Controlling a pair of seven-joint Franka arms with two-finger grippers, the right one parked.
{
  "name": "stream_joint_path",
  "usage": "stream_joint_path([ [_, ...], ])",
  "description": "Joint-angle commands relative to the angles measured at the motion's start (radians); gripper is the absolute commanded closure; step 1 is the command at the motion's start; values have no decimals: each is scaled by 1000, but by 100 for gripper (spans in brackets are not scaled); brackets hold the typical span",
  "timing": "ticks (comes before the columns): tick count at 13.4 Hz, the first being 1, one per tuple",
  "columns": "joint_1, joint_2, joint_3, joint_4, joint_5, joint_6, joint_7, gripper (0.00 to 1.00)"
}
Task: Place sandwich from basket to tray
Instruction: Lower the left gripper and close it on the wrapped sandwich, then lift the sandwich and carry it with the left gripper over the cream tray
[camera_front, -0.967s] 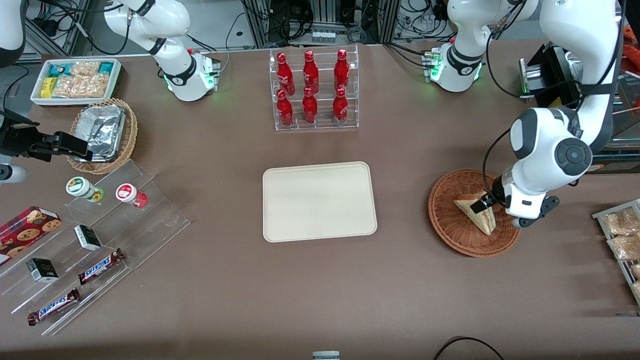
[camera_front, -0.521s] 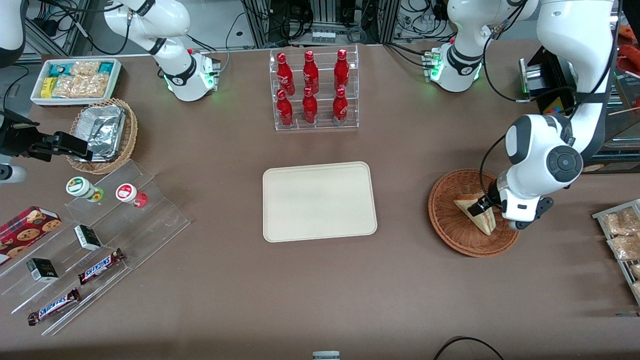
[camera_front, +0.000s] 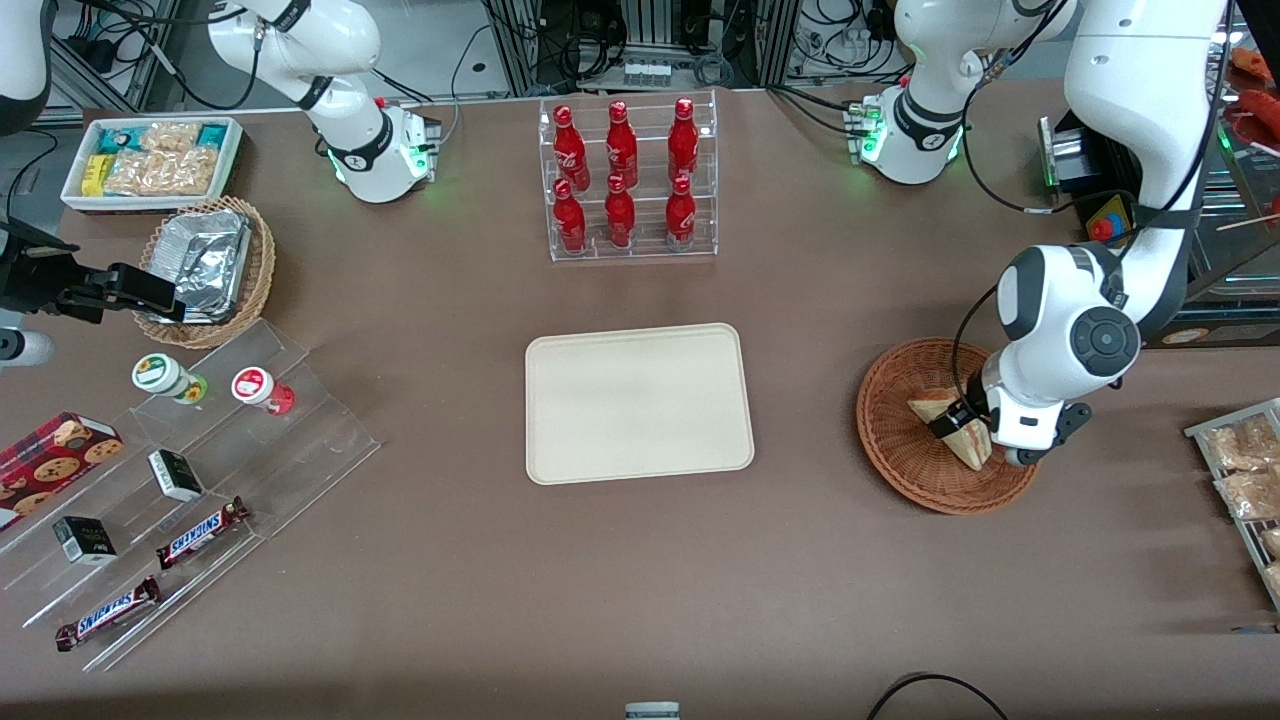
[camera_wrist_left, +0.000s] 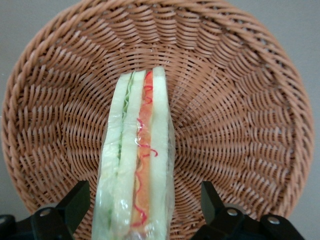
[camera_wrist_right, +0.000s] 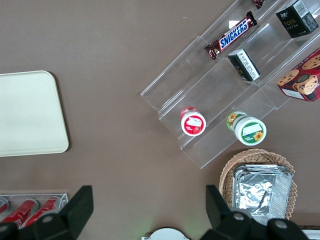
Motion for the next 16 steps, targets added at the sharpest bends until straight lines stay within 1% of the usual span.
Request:
stream_joint_path([
  [1,10,-9,-7,-37,23,33,-25,100],
  [3,9,-23,-7,-37,23,13,-19,100],
  [6,7,-83,-10,-15,23,-90,61,100],
  [9,-16,-92,-19,66,24,-212,113,100],
  [13,-132,-83,-25,115,27,-237,194,100],
  [14,-175,-75,-27,126,27,-237,227,100],
  [16,-249,-42,-27,164,24,-239,216,100],
])
